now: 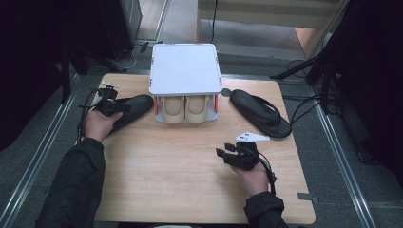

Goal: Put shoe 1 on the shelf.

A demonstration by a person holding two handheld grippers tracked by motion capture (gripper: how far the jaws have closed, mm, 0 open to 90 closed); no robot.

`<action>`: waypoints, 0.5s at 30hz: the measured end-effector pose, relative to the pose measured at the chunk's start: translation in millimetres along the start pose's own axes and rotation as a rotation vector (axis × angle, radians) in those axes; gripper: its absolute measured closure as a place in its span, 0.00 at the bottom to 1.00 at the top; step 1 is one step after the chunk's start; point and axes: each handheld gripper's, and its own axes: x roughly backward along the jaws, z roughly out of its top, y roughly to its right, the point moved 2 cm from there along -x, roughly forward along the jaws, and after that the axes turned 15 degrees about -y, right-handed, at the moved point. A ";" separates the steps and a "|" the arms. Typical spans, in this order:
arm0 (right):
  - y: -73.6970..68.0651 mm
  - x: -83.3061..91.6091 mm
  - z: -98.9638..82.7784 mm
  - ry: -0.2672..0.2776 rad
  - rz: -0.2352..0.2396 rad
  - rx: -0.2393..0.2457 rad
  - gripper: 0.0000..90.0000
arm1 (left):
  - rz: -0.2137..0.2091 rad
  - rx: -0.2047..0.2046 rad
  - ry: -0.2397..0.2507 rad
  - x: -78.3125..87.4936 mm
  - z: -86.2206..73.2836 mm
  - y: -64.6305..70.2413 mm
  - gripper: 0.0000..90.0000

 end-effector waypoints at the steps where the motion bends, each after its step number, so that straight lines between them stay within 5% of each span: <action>1: 0.2 -0.1 0.5 0.007 0.002 0.005 0.60 | -0.003 -0.010 -0.010 1.4 -3.9 1.9 1.00; 15: -1.5 -7.1 11.9 -0.014 0.026 0.022 0.60 | -0.047 -0.038 -0.017 13.7 -47.7 16.2 1.00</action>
